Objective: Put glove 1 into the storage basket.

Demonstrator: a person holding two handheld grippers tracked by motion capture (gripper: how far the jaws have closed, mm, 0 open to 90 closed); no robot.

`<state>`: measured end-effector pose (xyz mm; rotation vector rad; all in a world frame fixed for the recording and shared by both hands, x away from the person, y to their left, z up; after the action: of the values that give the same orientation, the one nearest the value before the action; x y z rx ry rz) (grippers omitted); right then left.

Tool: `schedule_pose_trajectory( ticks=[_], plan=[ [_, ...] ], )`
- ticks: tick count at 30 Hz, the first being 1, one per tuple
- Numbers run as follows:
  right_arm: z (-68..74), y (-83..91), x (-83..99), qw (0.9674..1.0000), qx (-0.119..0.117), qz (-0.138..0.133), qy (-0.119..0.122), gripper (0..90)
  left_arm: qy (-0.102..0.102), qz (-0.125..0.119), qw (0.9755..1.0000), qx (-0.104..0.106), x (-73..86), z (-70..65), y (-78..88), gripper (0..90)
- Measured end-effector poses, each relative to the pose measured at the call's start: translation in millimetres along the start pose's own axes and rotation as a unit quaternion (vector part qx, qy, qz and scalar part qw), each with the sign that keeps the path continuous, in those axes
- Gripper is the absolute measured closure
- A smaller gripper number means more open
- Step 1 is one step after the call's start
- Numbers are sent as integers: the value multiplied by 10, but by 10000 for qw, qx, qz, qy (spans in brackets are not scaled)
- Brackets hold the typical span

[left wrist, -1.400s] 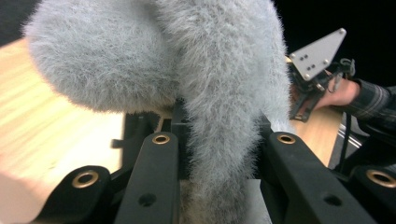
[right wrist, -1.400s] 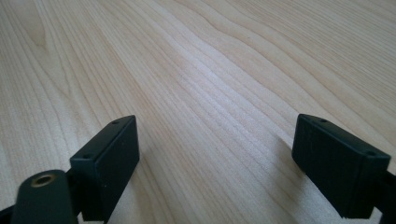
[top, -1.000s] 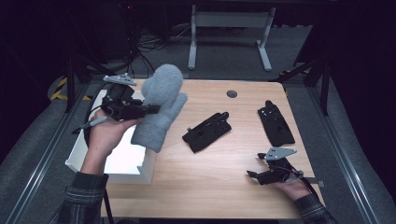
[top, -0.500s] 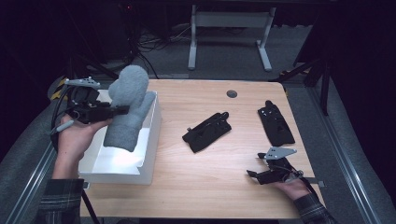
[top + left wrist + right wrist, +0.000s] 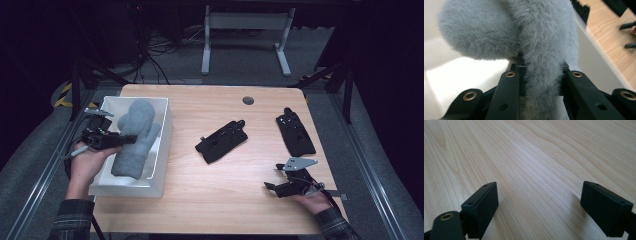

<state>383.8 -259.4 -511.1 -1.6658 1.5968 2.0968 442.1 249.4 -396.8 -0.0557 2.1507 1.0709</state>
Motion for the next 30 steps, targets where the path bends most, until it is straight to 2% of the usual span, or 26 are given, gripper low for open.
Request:
schedule_pose_trajectory(
  ticks=[8,13,15,17,20,23,24,25,27,30],
  plan=[
    [-2,-1,-1,10000,10,0,-4,150,245,290,9992,99,145,201,-340,722],
    [-1,-1,0,10000,8,4,-9,150,460,561,9973,-69,222,379,-521,666],
    [-2,-1,-1,10000,9,1,-5,150,519,675,9962,-167,267,457,-572,607],
    [-2,-1,-1,10000,10,1,-5,150,619,661,9954,-324,292,519,-586,531],
    [-2,-1,-1,10000,10,1,-5,150,570,589,9952,-539,288,536,-568,414],
    [-2,-1,-1,10000,10,1,-6,150,532,386,9960,-612,246,514,-504,287],
    [-2,-1,-1,10000,10,1,-6,150,532,386,9960,-612,246,514,-504,274],
    [-3,-1,-1,10000,9,0,-2,150,504,271,9963,-636,211,487,-468,274],
    [-2,-1,-1,10000,11,2,-5,150,366,123,9968,-701,128,420,-390,227],
    [-2,-1,-1,10000,10,1,-5,150,197,-26,9977,-655,7,298,-289,212]
  ],
)
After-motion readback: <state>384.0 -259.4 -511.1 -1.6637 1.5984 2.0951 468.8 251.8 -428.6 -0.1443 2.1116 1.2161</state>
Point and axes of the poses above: each handheld gripper's, and its own axes: y roughly backward along the jaws, x roughly out of its underside, z roughly to its left, the point moved 6 cm from there along -y, roughly forward along the jaws, and after that the axes turned 6 degrees about x, right-handed, at the moved point
